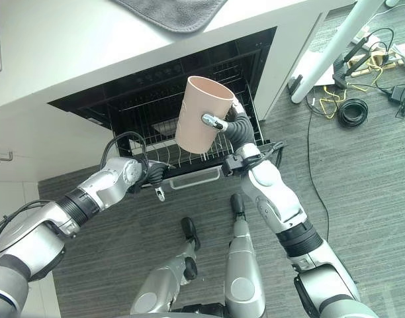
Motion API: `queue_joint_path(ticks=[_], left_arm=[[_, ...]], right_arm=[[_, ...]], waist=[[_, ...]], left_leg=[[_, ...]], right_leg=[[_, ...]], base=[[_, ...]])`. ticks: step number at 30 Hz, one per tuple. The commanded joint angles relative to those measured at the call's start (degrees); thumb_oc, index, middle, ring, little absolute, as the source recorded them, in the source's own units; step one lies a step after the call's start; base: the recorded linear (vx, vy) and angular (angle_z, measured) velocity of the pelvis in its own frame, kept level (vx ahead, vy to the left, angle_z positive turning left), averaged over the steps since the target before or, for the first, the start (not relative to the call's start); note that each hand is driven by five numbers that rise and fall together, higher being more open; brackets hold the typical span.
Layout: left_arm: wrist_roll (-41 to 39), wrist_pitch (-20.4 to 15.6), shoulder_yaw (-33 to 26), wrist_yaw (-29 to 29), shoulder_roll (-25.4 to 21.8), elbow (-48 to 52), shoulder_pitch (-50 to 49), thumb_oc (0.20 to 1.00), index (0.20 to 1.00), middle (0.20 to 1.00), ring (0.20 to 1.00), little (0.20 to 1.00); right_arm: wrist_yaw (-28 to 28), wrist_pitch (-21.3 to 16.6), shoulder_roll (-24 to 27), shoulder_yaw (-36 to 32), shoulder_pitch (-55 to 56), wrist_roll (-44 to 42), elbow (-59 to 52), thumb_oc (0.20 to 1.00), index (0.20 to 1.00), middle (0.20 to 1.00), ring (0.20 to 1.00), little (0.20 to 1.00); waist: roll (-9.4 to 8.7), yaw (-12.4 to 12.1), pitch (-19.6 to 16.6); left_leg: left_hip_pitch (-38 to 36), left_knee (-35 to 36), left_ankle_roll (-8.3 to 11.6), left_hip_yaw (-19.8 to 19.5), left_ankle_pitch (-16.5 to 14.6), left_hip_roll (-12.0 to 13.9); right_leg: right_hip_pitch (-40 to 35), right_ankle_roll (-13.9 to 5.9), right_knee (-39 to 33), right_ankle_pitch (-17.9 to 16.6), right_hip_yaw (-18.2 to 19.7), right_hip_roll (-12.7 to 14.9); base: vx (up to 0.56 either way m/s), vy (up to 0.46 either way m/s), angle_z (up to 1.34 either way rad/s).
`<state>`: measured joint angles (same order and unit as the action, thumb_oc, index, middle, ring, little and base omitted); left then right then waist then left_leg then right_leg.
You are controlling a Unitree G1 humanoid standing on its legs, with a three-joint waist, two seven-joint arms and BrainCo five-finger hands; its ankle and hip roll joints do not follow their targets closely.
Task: Place the dishes in the dishwasher.
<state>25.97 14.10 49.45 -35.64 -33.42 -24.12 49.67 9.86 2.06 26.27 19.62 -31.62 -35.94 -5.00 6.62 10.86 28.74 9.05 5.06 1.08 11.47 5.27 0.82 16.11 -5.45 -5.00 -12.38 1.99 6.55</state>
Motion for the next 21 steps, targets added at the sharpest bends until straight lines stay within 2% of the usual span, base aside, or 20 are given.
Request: queue_joint_path(ticks=[1,10,14,16,21], left_arm=[[-2.43,-4.53,6.97,-10.43,4.03,1.33,-5.52,1.0,1.0,1.0,1.0,1.0],[-3.2,-3.98,8.68,-10.42,4.6,1.75,-4.21,1.0,1.0,1.0,1.0,1.0],[-4.48,-3.95,8.05,-8.18,3.88,2.61,-3.66,1.0,1.0,1.0,1.0,1.0],[-4.33,-4.59,6.95,-5.8,3.07,3.4,-3.27,1.0,1.0,1.0,1.0,1.0],[-2.74,-7.01,5.45,-5.56,0.89,5.65,-1.48,1.0,1.0,1.0,1.0,1.0]], right_arm=[[0.66,-3.4,-1.64,-1.37,-6.92,0.79,-3.37,0.2,0.2,0.2,0.2,0.2],[1.6,-2.61,-2.13,-0.53,-8.04,1.49,-2.87,0.2,0.2,0.2,0.2,0.2],[1.4,-1.87,-1.18,-1.56,-7.89,7.35,-2.15,0.2,0.2,0.2,0.2,0.2],[2.29,-1.22,0.49,-1.94,-10.43,12.06,0.78,0.2,0.2,0.2,0.2,0.2],[4.41,1.46,3.71,-2.86,-17.99,14.27,8.74,0.2,0.2,0.2,0.2,0.2]], waist=[[-2.5,1.87,0.75],[-2.5,2.27,1.0],[-2.41,2.04,0.8],[-2.33,1.11,0.83],[-2.28,-1.53,0.94]], left_leg=[[4.08,-9.39,2.36,-0.02,-2.79,1.28],[4.56,-9.8,2.46,0.44,-2.88,1.5],[4.61,-9.95,2.48,0.57,-2.96,1.53],[4.74,-10.2,2.32,0.23,-2.96,1.37],[5.49,-10.41,2.18,-0.74,-2.8,1.19]], right_leg=[[0.96,-0.69,7.1,5.41,0.1,1.11],[1.59,-0.66,7.6,5.56,0.44,0.83],[1.56,-0.81,7.54,5.5,-0.09,1.16],[1.44,-0.82,7.51,5.4,-0.61,1.48],[1.47,-1.04,7.47,5.24,-2.22,2.11]], base=[[0.01,-0.032,0.02],[0.0,0.0,0.0],[0.0,0.0,0.0],[0.0,0.0,0.0],[-0.03,-0.03,0.03]])
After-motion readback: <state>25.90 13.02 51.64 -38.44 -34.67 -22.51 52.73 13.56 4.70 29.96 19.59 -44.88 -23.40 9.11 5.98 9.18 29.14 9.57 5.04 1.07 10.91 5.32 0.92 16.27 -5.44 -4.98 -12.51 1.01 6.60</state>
